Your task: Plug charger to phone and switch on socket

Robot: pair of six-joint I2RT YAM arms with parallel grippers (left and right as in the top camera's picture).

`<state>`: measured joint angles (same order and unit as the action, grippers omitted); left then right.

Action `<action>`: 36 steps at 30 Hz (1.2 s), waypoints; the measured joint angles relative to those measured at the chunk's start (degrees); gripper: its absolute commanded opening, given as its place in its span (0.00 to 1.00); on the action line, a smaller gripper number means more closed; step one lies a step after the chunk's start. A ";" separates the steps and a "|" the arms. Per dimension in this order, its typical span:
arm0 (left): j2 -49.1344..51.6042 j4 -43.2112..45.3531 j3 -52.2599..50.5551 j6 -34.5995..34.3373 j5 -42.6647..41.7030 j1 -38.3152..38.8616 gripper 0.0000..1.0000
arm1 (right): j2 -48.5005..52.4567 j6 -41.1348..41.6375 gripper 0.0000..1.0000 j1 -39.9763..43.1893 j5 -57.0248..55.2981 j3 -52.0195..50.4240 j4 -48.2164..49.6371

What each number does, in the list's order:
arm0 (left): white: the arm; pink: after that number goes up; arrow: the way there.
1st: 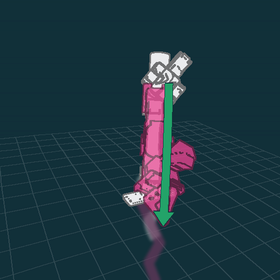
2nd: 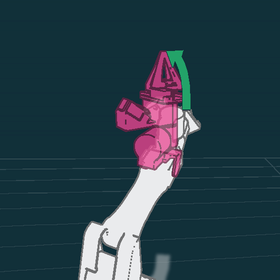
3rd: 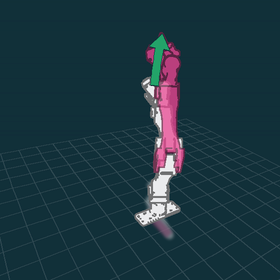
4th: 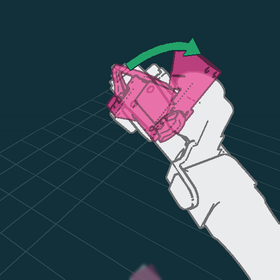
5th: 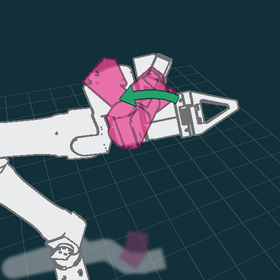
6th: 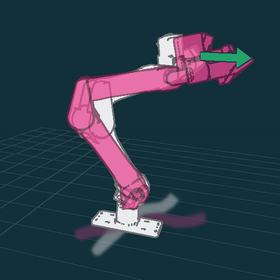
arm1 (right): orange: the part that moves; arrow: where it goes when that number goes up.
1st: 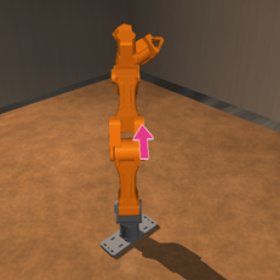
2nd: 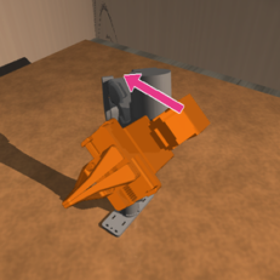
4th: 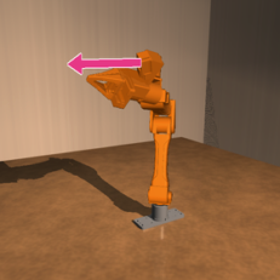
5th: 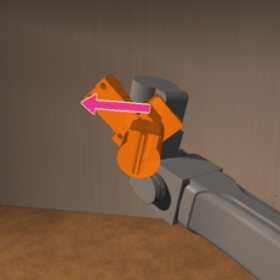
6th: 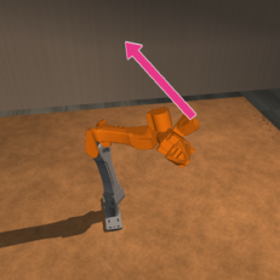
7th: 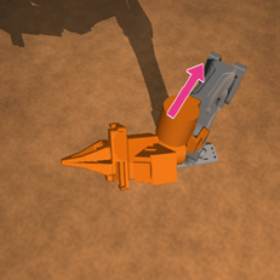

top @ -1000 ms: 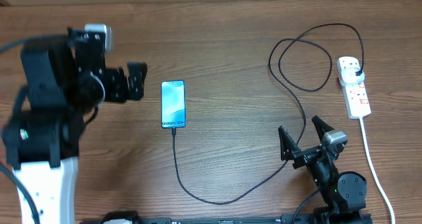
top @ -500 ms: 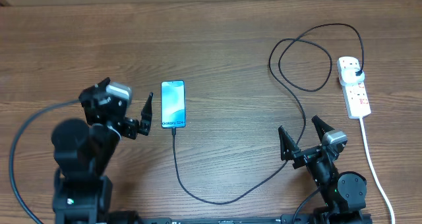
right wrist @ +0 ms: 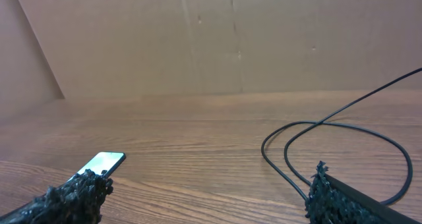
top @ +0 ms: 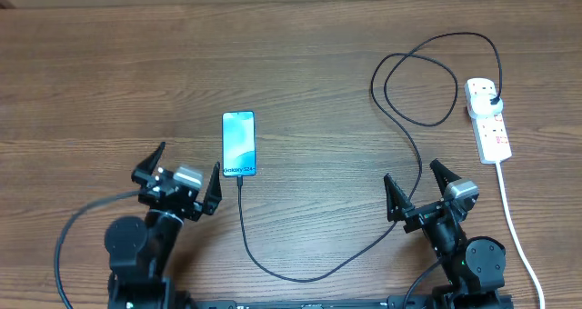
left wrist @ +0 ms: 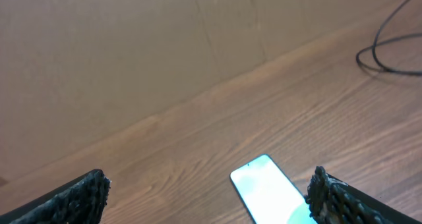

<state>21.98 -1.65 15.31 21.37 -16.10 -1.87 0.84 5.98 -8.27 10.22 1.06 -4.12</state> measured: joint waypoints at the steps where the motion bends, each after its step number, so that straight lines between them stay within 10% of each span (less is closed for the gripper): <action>1: -1.09 0.02 -0.92 0.31 0.11 0.00 1.00 | 0.00 0.02 1.00 0.00 0.02 0.00 0.00; 36: -21.11 -1.44 -14.64 7.52 0.98 0.00 1.00 | 0.00 0.02 1.00 0.00 0.00 0.00 0.02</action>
<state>0.86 -3.09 0.67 28.88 -15.11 -1.87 0.84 6.00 -8.27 10.22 1.06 -4.10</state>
